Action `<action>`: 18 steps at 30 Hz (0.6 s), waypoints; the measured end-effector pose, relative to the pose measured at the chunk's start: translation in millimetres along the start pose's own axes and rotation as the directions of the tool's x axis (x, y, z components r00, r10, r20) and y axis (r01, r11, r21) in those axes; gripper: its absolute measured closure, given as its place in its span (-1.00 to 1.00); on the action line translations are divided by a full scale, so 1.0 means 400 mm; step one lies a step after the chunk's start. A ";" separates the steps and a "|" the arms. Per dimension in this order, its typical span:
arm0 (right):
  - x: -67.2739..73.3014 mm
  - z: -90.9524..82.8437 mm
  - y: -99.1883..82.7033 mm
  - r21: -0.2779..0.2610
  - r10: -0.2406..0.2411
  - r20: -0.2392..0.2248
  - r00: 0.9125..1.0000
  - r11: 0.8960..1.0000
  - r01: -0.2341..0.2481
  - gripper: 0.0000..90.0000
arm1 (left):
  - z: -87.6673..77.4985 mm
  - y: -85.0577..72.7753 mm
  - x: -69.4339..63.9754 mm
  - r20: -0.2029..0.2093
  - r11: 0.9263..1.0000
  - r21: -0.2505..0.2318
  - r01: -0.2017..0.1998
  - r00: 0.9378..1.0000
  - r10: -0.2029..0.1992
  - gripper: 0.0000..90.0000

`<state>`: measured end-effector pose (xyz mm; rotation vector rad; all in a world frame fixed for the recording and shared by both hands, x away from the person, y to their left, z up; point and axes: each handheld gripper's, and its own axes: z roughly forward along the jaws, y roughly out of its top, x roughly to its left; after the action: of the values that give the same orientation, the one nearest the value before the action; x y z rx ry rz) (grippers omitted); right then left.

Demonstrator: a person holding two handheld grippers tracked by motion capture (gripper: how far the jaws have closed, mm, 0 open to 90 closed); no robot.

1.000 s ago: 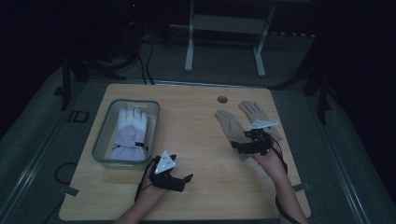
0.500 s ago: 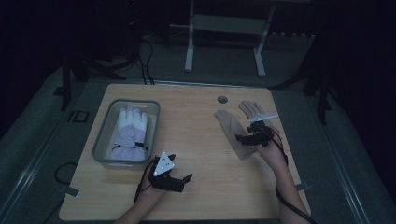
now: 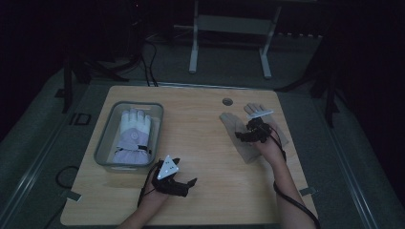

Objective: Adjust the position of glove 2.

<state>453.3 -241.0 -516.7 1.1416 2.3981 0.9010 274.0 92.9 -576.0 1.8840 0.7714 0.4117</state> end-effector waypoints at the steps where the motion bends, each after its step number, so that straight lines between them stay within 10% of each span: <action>1: -0.002 0.004 0.001 0.001 -0.004 0.002 1.000 1.000 0.004 -0.26 | 0.000 0.000 0.000 0.001 1.000 0.001 0.000 1.000 0.000 -0.95; 14: -0.017 0.077 -0.024 0.077 -0.007 0.040 0.999 0.997 0.003 -0.03 | 0.000 0.000 0.000 0.006 1.000 0.002 -0.002 1.000 0.002 -0.95; 18: -0.007 0.074 -0.021 0.081 -0.018 0.024 1.000 0.997 0.016 0.45 | -0.001 0.000 -0.001 0.008 1.000 0.002 -0.001 1.000 0.001 -0.95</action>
<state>466.1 -235.2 -544.2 1.1533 2.4401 0.7866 273.4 92.8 -575.9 1.8869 0.7664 0.4042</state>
